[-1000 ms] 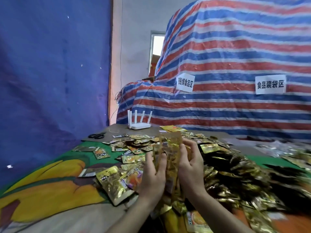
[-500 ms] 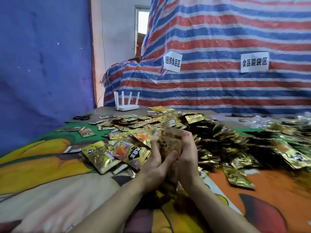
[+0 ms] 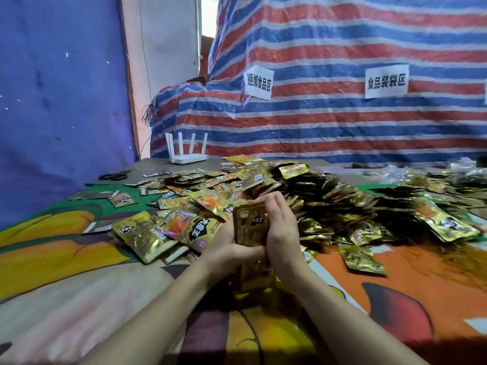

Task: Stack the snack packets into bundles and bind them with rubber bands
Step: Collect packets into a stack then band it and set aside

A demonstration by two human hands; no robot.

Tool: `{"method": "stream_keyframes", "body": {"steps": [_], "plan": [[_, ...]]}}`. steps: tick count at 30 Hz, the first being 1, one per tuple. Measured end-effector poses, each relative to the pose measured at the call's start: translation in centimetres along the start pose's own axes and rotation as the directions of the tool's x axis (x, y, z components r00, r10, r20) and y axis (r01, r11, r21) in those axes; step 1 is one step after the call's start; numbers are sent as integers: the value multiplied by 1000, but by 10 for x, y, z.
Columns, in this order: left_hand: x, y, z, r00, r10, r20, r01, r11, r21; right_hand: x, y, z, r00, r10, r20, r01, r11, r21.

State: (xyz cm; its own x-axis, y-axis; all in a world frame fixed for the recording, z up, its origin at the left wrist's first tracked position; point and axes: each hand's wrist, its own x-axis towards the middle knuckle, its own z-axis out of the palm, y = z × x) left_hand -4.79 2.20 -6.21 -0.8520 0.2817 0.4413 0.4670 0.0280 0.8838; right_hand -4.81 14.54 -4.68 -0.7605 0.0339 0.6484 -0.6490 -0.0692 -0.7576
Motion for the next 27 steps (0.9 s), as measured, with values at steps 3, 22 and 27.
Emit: {"method": "stream_keyframes", "body": {"steps": [3,22,27], "plan": [[-2,0,4,999,-11,32,10,1000,12,-2,0,-1,998,47,51,-44,998,-54],[11,-4,61,989,76,-128,-70,996,54,-10,-4,-75,995,70,-76,-92,934,-345],[11,-9,55,997,19,-77,-22,999,-36,-3,-15,-146,981,69,-180,-180,662,-728]]}}
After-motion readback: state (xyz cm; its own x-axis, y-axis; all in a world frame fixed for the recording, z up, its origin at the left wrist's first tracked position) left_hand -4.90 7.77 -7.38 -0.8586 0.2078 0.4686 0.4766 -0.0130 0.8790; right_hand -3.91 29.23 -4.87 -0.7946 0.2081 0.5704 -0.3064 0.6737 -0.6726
